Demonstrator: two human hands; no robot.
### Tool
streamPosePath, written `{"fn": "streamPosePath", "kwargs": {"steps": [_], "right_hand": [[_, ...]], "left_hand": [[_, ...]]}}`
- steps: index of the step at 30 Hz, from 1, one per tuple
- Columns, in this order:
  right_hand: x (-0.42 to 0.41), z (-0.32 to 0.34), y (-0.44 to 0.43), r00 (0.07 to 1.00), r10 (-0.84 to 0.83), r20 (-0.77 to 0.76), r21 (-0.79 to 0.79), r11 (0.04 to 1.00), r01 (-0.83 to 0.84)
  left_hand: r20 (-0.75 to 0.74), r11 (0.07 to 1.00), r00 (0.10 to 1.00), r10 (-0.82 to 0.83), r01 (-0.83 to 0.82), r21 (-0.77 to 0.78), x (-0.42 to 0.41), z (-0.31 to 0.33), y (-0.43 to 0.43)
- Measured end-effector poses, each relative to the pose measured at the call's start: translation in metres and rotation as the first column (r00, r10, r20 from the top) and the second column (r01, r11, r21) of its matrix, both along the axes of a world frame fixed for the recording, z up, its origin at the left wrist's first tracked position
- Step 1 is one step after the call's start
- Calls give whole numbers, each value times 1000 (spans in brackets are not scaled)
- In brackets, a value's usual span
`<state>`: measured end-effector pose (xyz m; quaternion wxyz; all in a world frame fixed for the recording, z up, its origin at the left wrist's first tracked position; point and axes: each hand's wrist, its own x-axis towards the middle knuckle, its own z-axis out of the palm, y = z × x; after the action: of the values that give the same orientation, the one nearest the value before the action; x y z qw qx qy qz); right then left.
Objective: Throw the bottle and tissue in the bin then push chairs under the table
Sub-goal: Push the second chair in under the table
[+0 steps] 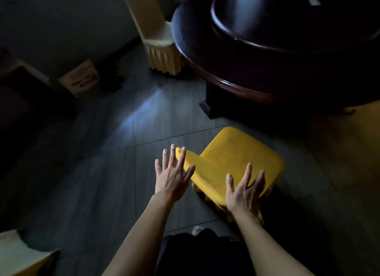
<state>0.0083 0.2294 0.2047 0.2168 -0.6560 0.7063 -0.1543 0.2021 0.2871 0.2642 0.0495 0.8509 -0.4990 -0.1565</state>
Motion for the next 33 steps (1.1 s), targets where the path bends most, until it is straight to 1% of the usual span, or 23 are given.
{"fn": "streamPosePath", "kwargs": {"steps": [2, 5, 7, 10, 13, 15, 19, 23, 27, 30, 33], "right_hand": [[1, 0, -1, 1000, -28, -6, -8, 1000, 28], [1, 1, -2, 999, 15, -45, -12, 1000, -15], [0, 2, -4, 998, -7, -54, 0, 1000, 7], [1, 1, -5, 996, -14, -85, 17, 1000, 15], [1, 1, -6, 996, -9, -86, 55, 998, 13], [1, 1, -7, 995, -16, -97, 57, 998, 21], [2, 3, -9, 988, -58, -143, -8, 998, 57], [6, 9, -3, 965, -78, -251, -79, 995, 60], [13, 13, 6, 948, -157, -279, -109, 985, 131], [29, 11, 23, 942, -168, -290, -99, 984, 146], [39, 7, 31, 932, -243, -268, -106, 969, 222]], "left_hand": [[3, 997, 997, -81, 81, 18, -3, -5, -21], [39, 972, 972, -231, 229, 61, -6, -13, -45], [55, 946, 948, -312, 305, 104, -3, -19, -58], [71, 919, 923, -377, 364, 149, 5, -25, -72], [97, 872, 880, -465, 435, 225, 9, -29, -79], [128, 848, 850, -512, 475, 234, 9, -29, -81], [147, 810, 800, -582, 552, 198, 13, -38, -92], [154, 798, 783, -602, 586, 142, 18, -48, -95], [162, 794, 779, -605, 605, 54, 22, -53, -94], [183, 789, 781, -596, 612, -42, 23, -57, -90], [202, 772, 795, -573, 605, -194, 23, -60, -87]]}}
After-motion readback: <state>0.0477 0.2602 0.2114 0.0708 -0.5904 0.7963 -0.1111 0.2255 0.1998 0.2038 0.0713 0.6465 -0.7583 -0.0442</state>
